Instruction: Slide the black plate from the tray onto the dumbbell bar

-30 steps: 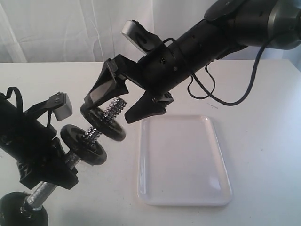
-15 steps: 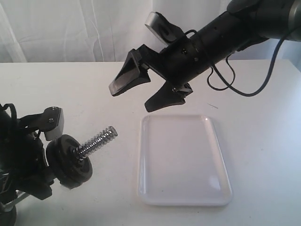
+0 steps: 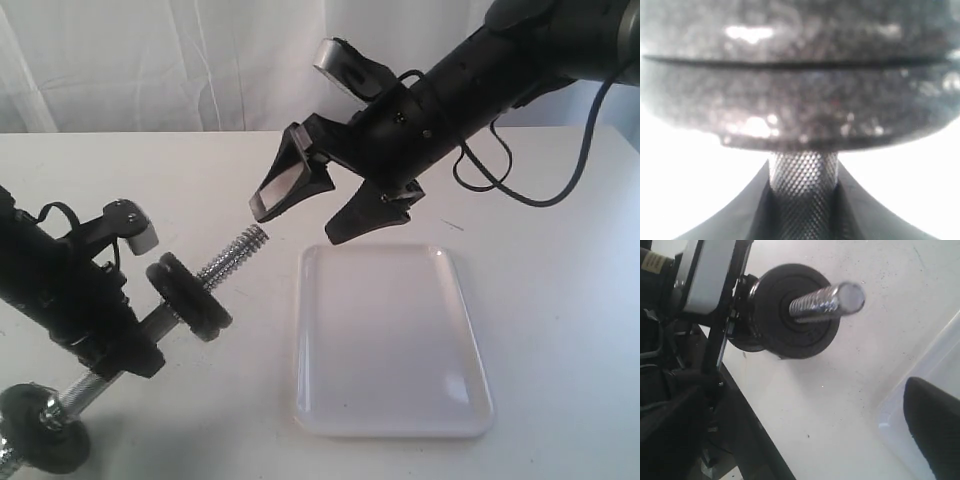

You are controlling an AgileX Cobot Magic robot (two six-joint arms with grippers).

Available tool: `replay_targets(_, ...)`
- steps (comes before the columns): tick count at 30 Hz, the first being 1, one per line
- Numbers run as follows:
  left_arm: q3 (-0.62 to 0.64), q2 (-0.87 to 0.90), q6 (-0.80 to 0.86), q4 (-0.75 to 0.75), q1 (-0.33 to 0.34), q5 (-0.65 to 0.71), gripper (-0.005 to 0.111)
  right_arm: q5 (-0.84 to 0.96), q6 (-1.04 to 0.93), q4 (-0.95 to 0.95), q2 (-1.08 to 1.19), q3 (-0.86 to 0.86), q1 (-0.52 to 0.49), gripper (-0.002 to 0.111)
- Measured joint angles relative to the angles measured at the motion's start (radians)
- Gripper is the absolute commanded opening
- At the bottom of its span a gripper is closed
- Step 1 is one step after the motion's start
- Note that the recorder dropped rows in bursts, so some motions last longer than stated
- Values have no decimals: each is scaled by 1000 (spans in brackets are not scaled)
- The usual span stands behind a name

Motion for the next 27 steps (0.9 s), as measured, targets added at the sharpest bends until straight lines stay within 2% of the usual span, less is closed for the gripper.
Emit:
replay_targets(3, 0, 33, -37, -78, 0, -44, 0, 0, -12, -37, -17, -3, 0, 73)
replay_targets(7, 0, 68, -45, -199, 0, -96, 0, 0, -15, -115, -57, -19, -1, 35)
replay_targets(10, 0, 89, -47, -283, 0, -119, 0, -2, -11, -173, -99, -21, -1, 15)
replay_targets(12, 1, 96, -49, -327, 0, -133, 0, 0, 1, -195, -121, -21, -1, 7)
replay_targets(15, 1, 109, -56, -392, 0, -156, 0, 0, 22, -210, -146, -21, -1, 3)
replay_targets(27, 4, 123, -142, -537, -5, -215, 0, 0, 81, -220, -218, -21, -1, 3)
